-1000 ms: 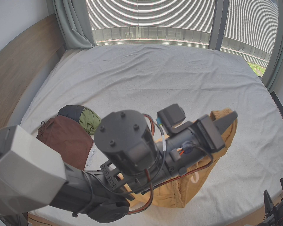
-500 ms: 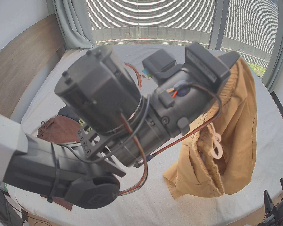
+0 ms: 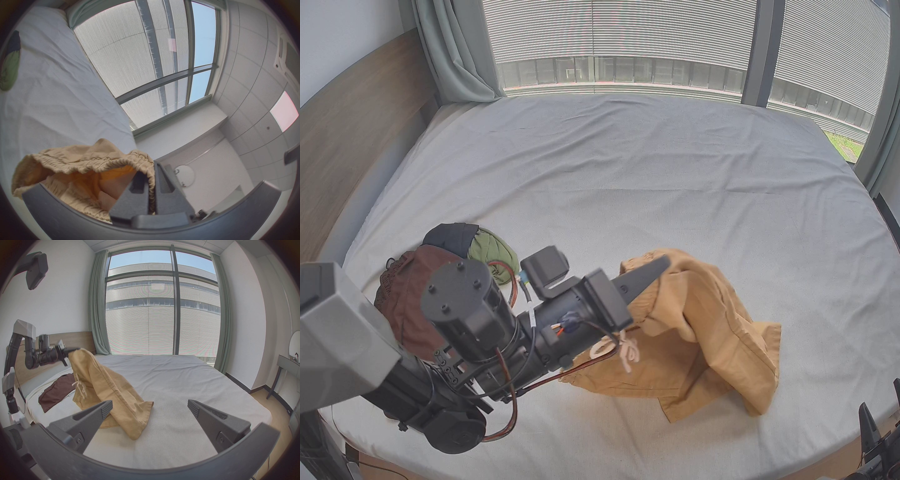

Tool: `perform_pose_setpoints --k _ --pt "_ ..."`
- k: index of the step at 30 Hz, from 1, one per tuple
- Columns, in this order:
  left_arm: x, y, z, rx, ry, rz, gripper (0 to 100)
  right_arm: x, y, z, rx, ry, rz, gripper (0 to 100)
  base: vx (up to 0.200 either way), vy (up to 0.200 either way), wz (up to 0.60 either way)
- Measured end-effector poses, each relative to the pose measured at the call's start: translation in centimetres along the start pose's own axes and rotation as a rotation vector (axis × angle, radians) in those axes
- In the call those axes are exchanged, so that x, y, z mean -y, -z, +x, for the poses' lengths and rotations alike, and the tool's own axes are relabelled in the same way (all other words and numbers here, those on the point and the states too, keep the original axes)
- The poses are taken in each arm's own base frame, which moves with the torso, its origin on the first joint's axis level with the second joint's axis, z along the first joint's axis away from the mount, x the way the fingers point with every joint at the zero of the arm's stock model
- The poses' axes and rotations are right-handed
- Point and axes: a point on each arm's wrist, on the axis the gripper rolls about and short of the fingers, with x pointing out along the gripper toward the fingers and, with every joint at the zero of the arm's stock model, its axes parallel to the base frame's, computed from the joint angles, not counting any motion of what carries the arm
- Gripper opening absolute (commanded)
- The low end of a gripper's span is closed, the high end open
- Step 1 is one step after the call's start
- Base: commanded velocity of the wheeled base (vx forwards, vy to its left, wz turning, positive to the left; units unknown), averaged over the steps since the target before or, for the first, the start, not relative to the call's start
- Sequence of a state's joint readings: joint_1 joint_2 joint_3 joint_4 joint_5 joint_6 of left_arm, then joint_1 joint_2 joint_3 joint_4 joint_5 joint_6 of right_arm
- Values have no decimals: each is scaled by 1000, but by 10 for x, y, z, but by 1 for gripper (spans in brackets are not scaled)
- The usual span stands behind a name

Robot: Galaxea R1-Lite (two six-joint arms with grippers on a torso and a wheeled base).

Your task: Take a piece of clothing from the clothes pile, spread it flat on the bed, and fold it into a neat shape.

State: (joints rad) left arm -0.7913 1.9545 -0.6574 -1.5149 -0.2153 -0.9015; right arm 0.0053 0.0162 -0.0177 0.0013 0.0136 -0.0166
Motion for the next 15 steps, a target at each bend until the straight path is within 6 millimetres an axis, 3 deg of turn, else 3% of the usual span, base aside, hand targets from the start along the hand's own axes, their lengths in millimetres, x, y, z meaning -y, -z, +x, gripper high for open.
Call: perform_pose_setpoints --k 6,15 --pt "-42 7 -24 -39 -154 50 0 0 0 0 0 0 0 100 0 0 0" --pt "-65 -4 -44 -17 -259 51 0 0 0 0 0 0 0 100 0 0 0"
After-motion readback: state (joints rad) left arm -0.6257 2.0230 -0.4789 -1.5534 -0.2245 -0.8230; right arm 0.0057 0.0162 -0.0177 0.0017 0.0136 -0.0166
